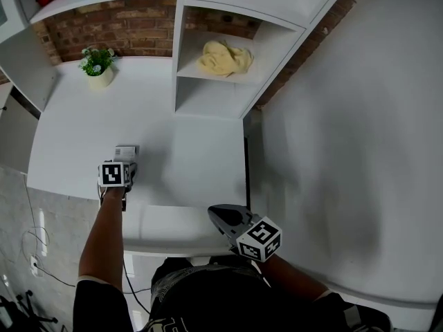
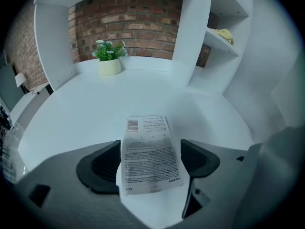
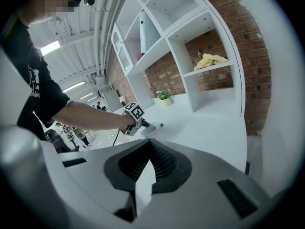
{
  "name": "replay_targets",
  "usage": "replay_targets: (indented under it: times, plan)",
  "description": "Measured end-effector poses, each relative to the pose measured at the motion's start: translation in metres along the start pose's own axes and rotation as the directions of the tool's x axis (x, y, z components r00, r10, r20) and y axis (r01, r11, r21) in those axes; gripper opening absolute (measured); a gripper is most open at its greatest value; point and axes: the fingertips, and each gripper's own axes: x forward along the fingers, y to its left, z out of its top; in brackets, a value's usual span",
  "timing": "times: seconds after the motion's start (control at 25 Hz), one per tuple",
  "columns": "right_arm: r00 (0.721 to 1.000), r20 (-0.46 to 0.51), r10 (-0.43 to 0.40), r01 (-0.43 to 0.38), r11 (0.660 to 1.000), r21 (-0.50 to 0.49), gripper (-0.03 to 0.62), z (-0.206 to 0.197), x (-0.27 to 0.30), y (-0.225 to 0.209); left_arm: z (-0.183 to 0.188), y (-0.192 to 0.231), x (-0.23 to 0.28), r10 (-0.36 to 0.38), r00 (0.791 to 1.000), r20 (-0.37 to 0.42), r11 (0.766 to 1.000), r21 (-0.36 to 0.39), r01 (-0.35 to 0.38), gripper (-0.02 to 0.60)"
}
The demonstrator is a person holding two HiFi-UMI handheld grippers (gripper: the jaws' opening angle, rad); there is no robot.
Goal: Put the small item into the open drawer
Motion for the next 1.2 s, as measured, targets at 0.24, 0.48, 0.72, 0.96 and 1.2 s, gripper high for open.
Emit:
replay_targets:
  times: [0.24, 0.48, 0.72, 0.96, 1.2]
  plan:
    - [1.000, -0.002, -0.019, 0.019, 1.000, 0.013, 0.005, -0.001, -0.002, -0.005, -0.009, 0.004, 0.015, 0.001, 0.998, -0.060, 1.000, -0.023, -0.002, 0.394]
    - [0.999, 0.002, -0.042, 0.042, 0.999, 0.033, 0.005, -0.004, -0.004, -0.010, -0.010, 0.002, 0.020, -0.023, 0.997, -0.077, 0.999, -0.047, 0.019, 0.399]
    - [0.998, 0.007, -0.059, 0.058, 0.997, 0.042, 0.005, -0.006, -0.008, -0.012, -0.014, 0.000, 0.026, -0.021, 0.993, -0.117, 1.000, -0.019, 0.019, 0.413]
    - [0.997, 0.005, -0.078, 0.077, 0.996, 0.054, 0.005, -0.010, -0.013, -0.014, -0.015, 0.000, 0.028, -0.010, 0.991, -0.135, 1.000, 0.005, 0.010, 0.422]
    - [0.996, 0.008, -0.085, 0.085, 0.995, 0.049, 0.005, -0.011, -0.020, -0.013, -0.016, 0.000, 0.027, -0.001, 0.992, -0.126, 1.000, 0.000, 0.001, 0.420]
